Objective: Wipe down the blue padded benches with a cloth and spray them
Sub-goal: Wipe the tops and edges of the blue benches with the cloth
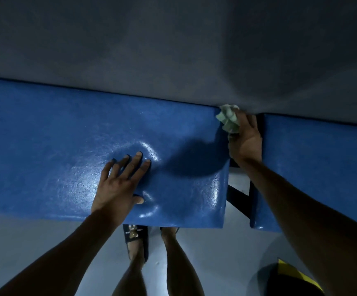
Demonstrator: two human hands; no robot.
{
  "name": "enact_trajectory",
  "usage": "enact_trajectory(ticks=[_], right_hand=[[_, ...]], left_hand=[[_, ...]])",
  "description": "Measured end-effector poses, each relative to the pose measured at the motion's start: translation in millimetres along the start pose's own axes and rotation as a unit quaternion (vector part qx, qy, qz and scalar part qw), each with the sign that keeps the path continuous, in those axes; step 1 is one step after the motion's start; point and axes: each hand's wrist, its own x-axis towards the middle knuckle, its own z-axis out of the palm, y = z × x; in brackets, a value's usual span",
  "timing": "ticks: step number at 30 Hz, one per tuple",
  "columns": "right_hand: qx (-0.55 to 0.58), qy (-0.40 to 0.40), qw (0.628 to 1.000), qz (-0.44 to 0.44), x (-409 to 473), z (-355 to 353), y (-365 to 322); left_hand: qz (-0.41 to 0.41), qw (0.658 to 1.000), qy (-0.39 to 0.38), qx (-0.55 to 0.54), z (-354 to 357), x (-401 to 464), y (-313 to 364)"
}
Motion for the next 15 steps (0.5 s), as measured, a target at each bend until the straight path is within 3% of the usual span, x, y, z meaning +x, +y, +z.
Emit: enact_trajectory(ticks=[3, 11, 15], right_hand=[[0.033, 0.024, 0.998, 0.057, -10.7, 6.8, -6.6], [-0.069, -0.021, 0.997, -0.033, -44.9, -5.4, -0.5], [-0.093, 0.032, 0.995, 0.020, -23.3, 17.2, -15.1]], left_hand=[[0.000, 1.000, -0.006, 0.003, -0.1, -0.1, -0.8], [0.004, 1.000, -0.023, -0.014, 1.1, 0.9, -6.0], [0.022, 0.999, -0.020, -0.015, 2.0, -0.2, -11.8]])
